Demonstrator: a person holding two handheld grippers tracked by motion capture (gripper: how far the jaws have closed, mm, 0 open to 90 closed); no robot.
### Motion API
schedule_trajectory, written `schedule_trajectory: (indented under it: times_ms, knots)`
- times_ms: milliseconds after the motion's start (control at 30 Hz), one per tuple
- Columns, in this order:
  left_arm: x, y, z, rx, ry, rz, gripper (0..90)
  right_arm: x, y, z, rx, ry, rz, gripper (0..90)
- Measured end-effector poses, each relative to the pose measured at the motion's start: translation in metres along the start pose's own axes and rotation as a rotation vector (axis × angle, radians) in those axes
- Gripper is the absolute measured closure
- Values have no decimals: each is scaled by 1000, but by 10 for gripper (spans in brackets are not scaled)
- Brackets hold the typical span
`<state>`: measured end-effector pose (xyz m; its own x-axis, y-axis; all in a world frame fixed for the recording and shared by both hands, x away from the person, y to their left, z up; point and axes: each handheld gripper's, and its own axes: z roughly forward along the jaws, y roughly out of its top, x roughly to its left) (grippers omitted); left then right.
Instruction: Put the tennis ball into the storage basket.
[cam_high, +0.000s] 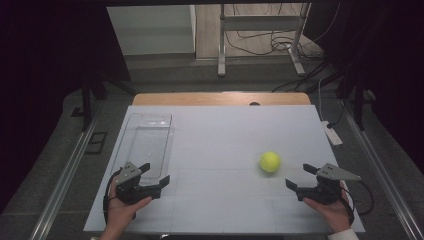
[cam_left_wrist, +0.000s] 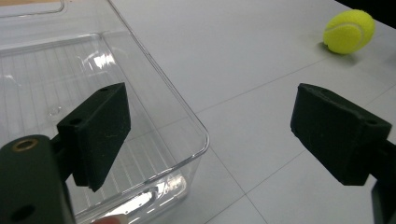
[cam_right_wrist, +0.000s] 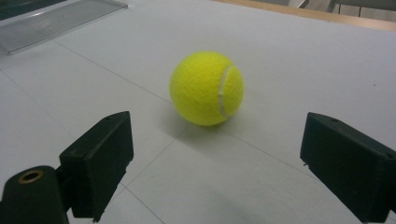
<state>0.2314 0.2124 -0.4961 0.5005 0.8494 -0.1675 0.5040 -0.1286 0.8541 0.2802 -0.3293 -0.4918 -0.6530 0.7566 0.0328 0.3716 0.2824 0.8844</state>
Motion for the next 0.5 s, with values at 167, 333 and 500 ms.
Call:
schedule_trajectory:
  times_ms: [167,333,500]
  knots:
    - [-1,-1,-1,0,1,4,132,-1,-1,1,2,5,1,106]
    - [-1,-1,-1,0,1,9,133,0,-1,4,17,7,-2,108]
    - [-4,-1,-3,-5,-6,19,134,1,-2,2,14,5,9,111]
